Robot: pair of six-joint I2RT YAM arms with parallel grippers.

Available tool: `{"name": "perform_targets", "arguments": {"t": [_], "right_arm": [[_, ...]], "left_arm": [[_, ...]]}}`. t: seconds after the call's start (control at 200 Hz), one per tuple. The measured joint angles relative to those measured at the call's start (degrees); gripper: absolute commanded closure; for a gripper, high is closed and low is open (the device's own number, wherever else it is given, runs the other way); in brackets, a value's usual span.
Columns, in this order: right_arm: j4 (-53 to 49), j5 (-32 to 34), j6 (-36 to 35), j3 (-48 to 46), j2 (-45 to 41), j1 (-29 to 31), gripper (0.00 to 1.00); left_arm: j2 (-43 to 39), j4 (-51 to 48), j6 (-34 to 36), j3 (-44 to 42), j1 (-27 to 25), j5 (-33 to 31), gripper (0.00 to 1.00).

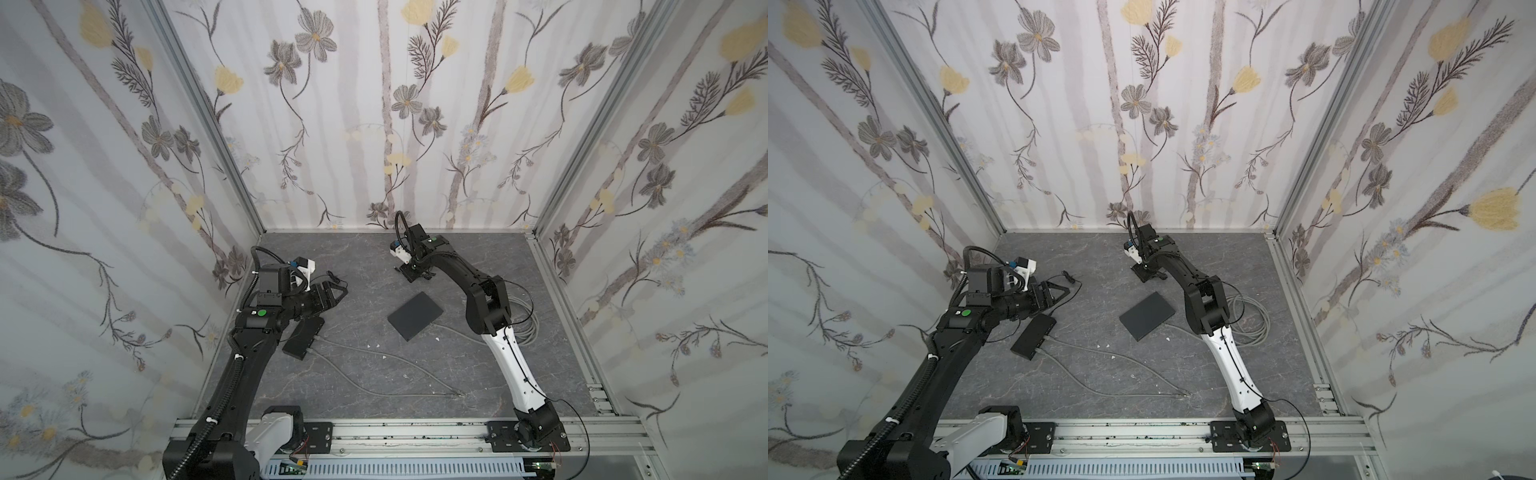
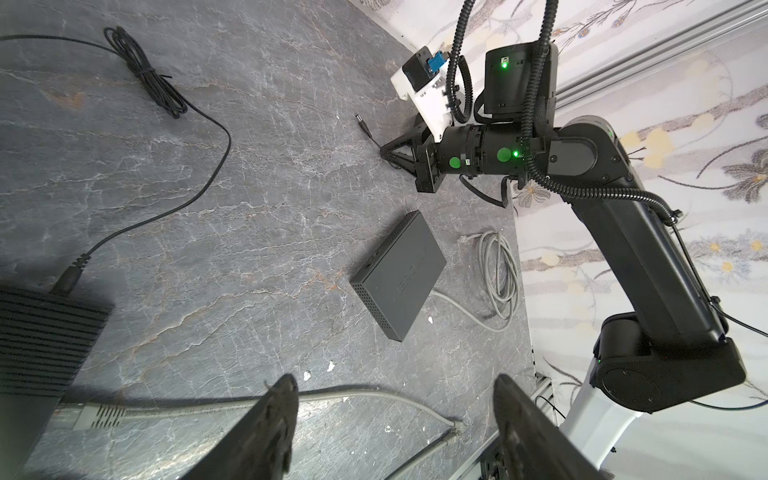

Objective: Insert the plug into the switch port

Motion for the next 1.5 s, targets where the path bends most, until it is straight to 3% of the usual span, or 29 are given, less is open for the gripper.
{"name": "perform_targets", "arguments": {"t": [0.205, 0.48, 0.665, 0.854, 1.104, 1.284, 1.499], "right_arm": [[1.46, -0.85, -0.46, -7.23, -4.26, 0.57, 1.00], [13.81, -1.40, -0.87, -36.63, -27.28, 2.78, 1.00], [21.38, -1.01, -0.24, -52.98, -37.57, 4.11, 1.00], [28.79, -2.23, 2.21, -68.30, -46.56, 7.76, 1.00], [34.93, -3.37, 4.79, -79.78, -55.87, 10.88, 1.00], [39.54, -3.10, 6.10, -87.10, -63.36, 11.15, 1.00], [48.30, -3.43, 8.13, -93.33, -70.69, 11.04, 1.00]], "left_arm": [[-0.66, 0.00, 0.04, -0.20, 0.24, -0.02, 0.25], [-2.23, 0.09, 0.87, -0.98, 0.39, 0.57, 0.29], [-2.54, 1.36, 1.18, -1.46, -0.90, 1.88, 0.35], [-3.28, 1.16, 2.03, -1.49, -8.39, -1.05, 0.35], [-4.31, 2.49, 1.31, -5.79, -21.29, -9.07, 0.36], [-2.36, 11.56, -1.16, -13.25, -25.94, -11.13, 0.36], [7.43, 31.71, -14.47, -18.97, -26.47, -10.64, 0.47]]}}
